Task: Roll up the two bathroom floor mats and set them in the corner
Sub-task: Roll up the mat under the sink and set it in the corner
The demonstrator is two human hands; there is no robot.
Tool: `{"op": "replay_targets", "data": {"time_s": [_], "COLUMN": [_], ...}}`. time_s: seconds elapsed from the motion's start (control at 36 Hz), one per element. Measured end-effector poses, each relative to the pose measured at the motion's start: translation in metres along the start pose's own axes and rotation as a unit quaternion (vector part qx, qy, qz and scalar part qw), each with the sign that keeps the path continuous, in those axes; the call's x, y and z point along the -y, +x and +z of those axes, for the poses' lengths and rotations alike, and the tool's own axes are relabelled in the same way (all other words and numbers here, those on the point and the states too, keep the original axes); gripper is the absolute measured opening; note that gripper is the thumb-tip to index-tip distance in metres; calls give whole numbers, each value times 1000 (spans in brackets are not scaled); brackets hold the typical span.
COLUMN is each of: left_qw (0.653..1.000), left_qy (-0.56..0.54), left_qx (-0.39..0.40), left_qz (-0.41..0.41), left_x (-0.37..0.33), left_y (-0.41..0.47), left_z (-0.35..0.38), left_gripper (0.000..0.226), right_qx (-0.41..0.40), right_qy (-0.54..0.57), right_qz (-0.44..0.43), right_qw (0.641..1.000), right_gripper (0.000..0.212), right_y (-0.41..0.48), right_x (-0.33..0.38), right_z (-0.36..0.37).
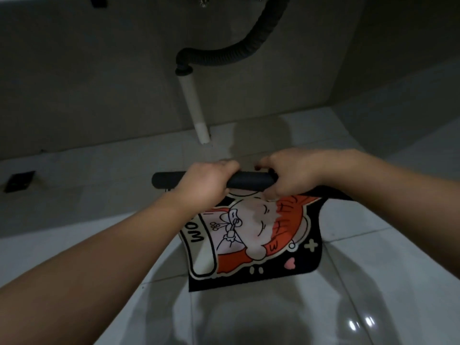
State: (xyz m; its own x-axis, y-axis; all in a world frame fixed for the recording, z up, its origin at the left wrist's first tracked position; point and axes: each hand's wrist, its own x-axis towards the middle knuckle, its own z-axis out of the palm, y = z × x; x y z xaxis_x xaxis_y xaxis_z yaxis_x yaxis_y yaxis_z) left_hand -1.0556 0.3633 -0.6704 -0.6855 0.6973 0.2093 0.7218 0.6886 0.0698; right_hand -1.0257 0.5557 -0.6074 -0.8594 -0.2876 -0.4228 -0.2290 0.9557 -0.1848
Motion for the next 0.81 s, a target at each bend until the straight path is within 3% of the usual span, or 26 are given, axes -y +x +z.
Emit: {"op": "replay_targets", "data": {"time_s": [0.11, 0.22, 0.31, 0.36, 0.47, 0.53, 0.58, 0.69, 0.81], "left_qw": [998, 1000, 992, 977, 966, 977, 993, 997, 986], "left_qy": [16, 10, -76, -149, -178, -132, -38, 68, 108], "left_qx": [-49, 2, 80, 120, 153, 135, 89, -27, -129], "left_qz": [29, -12, -67, -92, -111, -98, -71, -26, 13], "left_x": [2, 1, 6, 10, 11, 8, 5, -1, -3], "left_y": [0, 4, 9, 9, 9, 8, 5, 0, 3], "left_z": [1, -4, -5, -5, -7, -6, -4, 3, 4], "left_gripper": [27, 36, 59, 68, 36, 26, 25, 26, 37], "right_qx": [10, -93, -223, -281, -312, -295, -249, -77, 36], "right_qy": [56, -69, -236, -291, -301, -299, -253, -75, 96], "right_qz": [-1, -26, -93, -147, -164, -152, -120, -23, 13], "right_qw": [998, 993, 941, 903, 886, 895, 927, 994, 995], "right_gripper": [23, 18, 21, 26, 23, 24, 36, 35, 31], "right_y": [3, 1, -3, -4, -2, 1, 1, 0, 7], "right_x": [-3, 2, 2, 0, -5, -6, -3, 1, -9], "right_z": [5, 16, 25, 32, 39, 39, 33, 11, 4]}}
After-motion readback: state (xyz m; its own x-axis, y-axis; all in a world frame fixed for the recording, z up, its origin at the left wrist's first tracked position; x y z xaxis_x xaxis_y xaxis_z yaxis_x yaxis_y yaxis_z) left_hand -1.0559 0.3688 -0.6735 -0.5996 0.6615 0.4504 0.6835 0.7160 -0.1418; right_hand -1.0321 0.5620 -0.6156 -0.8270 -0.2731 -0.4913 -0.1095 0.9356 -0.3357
